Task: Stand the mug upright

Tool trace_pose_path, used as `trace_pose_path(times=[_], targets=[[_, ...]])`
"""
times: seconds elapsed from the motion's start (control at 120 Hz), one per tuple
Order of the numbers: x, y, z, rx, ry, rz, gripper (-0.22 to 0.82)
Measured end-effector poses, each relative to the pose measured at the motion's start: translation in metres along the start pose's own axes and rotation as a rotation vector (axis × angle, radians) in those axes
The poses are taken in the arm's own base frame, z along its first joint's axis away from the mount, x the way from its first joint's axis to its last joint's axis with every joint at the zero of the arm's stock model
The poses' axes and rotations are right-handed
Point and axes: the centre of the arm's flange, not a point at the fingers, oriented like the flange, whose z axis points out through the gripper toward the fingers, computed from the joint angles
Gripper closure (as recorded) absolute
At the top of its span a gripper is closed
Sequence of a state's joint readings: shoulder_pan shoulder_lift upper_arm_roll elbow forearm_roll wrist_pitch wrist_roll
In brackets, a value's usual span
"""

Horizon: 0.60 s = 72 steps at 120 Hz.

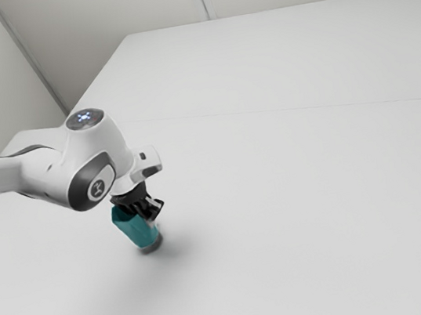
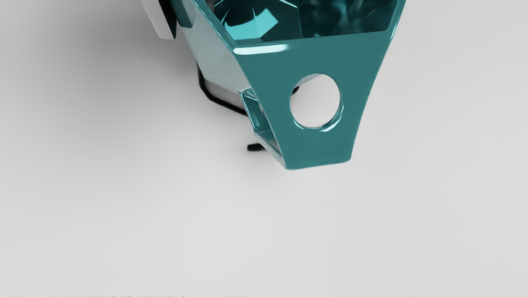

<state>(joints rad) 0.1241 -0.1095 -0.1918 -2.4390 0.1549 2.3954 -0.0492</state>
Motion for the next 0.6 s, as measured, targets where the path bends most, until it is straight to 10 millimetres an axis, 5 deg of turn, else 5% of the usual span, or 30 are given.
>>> trace_pose_path(times=[0.3, 0.6], targets=[[0.002, 0.001, 0.007, -0.006, 0.003, -0.034, 0.75], [0.004, 0.005, -0.007, -0.011, 0.036, -0.041, 0.41]])
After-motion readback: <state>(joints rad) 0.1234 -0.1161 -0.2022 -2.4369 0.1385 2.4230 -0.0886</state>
